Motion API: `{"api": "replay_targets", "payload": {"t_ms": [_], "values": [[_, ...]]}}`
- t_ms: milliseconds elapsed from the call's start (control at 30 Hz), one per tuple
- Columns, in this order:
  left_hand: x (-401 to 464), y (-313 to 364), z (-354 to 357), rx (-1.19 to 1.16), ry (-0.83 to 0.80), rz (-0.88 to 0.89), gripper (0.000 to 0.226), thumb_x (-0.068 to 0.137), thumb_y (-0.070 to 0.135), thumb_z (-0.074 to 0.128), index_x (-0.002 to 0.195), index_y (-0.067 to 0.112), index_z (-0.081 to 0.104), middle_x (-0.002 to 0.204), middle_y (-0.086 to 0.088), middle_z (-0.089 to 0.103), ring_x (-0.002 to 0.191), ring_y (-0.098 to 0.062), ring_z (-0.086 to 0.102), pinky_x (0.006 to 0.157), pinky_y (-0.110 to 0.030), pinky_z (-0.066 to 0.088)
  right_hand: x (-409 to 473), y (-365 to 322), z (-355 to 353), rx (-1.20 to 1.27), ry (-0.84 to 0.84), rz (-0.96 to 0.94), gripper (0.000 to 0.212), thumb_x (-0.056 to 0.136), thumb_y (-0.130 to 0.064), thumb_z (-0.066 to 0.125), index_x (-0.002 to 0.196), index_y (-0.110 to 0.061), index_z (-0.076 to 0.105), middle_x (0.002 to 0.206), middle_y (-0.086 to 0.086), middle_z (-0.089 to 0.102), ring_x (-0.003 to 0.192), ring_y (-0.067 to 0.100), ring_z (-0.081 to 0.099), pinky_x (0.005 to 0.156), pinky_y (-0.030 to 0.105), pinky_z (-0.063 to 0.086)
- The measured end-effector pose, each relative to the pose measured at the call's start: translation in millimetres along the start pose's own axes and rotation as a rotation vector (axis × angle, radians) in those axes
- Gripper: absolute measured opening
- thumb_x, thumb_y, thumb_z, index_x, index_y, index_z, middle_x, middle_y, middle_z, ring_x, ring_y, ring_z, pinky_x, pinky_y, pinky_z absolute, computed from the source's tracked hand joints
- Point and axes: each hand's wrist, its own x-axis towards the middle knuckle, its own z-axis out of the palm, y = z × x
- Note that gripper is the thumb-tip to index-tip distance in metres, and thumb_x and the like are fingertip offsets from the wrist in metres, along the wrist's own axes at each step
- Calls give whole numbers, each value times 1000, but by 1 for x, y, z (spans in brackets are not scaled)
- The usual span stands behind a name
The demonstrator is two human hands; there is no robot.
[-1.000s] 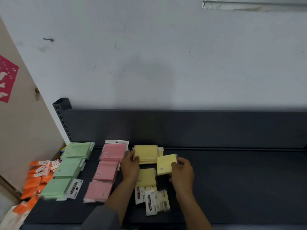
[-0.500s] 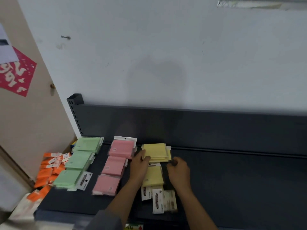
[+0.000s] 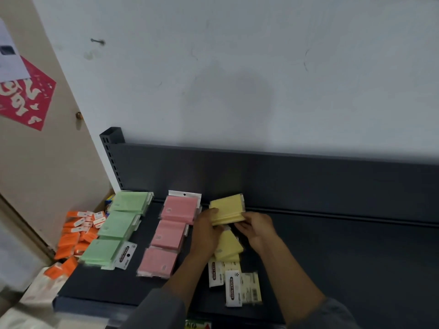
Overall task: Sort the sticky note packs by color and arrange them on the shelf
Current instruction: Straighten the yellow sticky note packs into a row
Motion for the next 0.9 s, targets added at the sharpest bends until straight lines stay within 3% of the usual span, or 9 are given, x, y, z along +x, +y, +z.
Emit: {"api": "replay_targets", "payload": {"t_ms": [100,233,333,433,533,700,767,833,900], "values": [[2,-1,1,-16,46,19,53,78,19,83,126,22,63,128,-1,60,118,-18,56,105,-36,46,3,5,2,1,35,-15,18,95,4,58,112,9,62,112,24,66,101,33,67,83,37,59],[8,2,-5,6,83,32,42,84,8,76,123,21,65,121,0,63,112,-16,59,88,-4,39,8,5,0,-2,30,-18,20,92,0,66,111,8,64,107,20,68,88,27,66,73,32,58],[10,2,-7,37,72,48,41,88,8,73,125,22,64,122,0,63,110,-13,58,88,-8,38,12,5,-3,-57,65,-53,21,91,-1,69,110,6,67,102,17,70,82,23,65,73,32,59],[7,4,-7,49,32,50,44,88,10,73,129,19,62,116,2,61,98,-6,55,77,2,37,16,6,-5,-98,84,-88,18,93,-2,66,111,2,67,110,17,70,95,26,69,79,34,60],[4,4,-5,55,21,41,47,87,9,73,132,15,61,109,4,60,88,1,55,73,0,40,15,5,-3,-214,36,-114,25,98,-5,58,122,-3,65,116,12,68,105,24,66,88,34,57],[-3,7,-4,70,48,46,45,90,-5,61,133,9,59,125,0,57,112,-9,51,91,-10,35,11,4,-1,-452,98,-231,58,98,-13,54,153,-10,37,143,6,51,128,23,51,109,36,42],[-4,6,-5,67,53,53,48,89,-12,56,134,6,58,129,-3,57,116,-9,49,93,-7,34,9,4,0,-461,43,-228,60,97,-12,56,153,-10,35,144,6,50,126,21,50,108,33,40],[-3,2,-9,50,30,37,49,92,-8,57,138,8,55,137,-7,57,119,-10,49,99,-15,37,6,6,0,-504,-27,-230,61,96,-13,60,152,-12,36,146,5,49,125,18,50,106,30,40],[-6,4,-19,35,-3,10,47,97,1,55,141,17,53,133,-1,61,116,-8,55,99,-21,43,-2,6,-7,-608,22,-299,59,95,-14,63,149,-13,41,144,6,53,122,16,53,99,26,43]]}}
